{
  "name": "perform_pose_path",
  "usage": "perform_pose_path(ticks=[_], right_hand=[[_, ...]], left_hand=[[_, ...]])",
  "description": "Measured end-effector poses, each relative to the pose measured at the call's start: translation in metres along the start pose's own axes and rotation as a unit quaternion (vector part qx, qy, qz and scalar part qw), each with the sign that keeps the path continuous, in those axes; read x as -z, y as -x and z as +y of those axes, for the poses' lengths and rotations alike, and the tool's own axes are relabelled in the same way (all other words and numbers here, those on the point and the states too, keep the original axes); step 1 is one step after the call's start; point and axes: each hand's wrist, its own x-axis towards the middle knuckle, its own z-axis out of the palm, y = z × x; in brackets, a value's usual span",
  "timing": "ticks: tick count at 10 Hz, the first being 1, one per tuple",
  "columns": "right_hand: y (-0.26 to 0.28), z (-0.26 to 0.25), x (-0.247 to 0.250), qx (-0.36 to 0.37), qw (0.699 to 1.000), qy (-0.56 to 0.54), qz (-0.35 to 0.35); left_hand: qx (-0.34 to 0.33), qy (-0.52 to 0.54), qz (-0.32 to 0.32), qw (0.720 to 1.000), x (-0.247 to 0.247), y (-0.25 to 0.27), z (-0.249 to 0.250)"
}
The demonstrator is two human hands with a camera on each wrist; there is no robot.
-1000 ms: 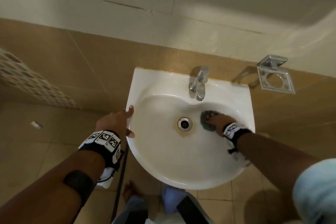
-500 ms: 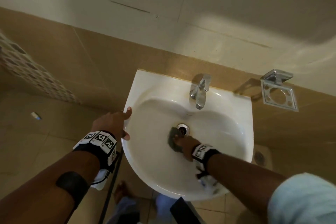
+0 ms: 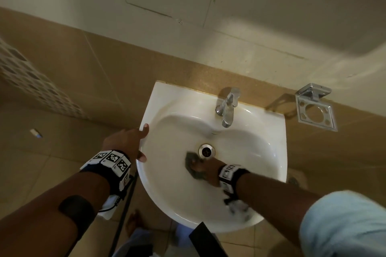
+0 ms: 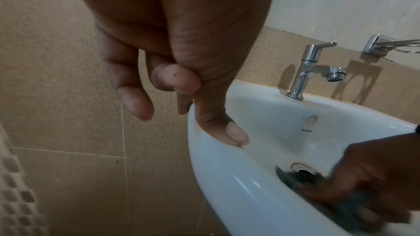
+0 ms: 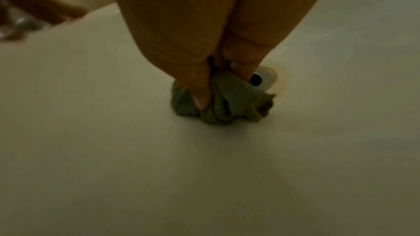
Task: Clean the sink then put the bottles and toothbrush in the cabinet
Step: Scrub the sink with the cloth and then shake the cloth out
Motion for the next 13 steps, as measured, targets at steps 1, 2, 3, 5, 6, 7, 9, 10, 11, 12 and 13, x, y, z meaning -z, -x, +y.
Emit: perform_pose_path(ticks=[1,2,3,5,6,7,9,10,11,12,13], right_hand=[[0.032,0.054,0.043,-0.067,0.988,0.128,-0.061],[0.054,0.086,0.085,-0.154,0.977,0.146,-0.019],[0.061,0.085,0.097,-0.128,0.977,0.167,0.012],[0.082,0.072,0.140,-0.171,0.961,0.097,0.193],[0.069,0.069,0.133,-0.136,0.932,-0.013,0.335],[0.032,0.061,0.117,-0.171,0.957,0.015,0.235],[0.040,0.077,0.121,-0.201,0.961,0.006,0.188],[0.076,0.106,0.107,-0.218,0.946,-0.017,0.239],[0.109,0.135,0.079,-0.237,0.949,-0.036,0.203],[0.134,0.142,0.035,-0.243,0.949,-0.036,0.196],[0.150,0.123,-0.019,-0.260,0.935,-0.068,0.230]], left_hand=[[-0.001,0.004,-0.009,1.000,-0.001,-0.001,0.000],[-0.002,0.004,-0.009,1.000,-0.002,-0.002,-0.001],[-0.004,0.014,-0.010,1.000,-0.004,-0.005,-0.003],[-0.017,0.027,-0.010,0.999,-0.006,-0.008,-0.007],[-0.023,0.019,-0.003,1.000,-0.005,-0.007,-0.006],[-0.026,0.021,-0.006,0.999,-0.007,-0.007,-0.003],[-0.019,0.031,-0.013,0.999,-0.002,-0.001,-0.003],[-0.022,0.038,-0.006,0.999,-0.001,0.001,-0.002],[-0.031,0.033,-0.019,0.999,0.001,0.001,-0.002],[-0.040,0.032,-0.022,0.998,0.002,-0.001,-0.005],[-0.039,0.035,-0.017,0.998,-0.002,-0.004,-0.008]])
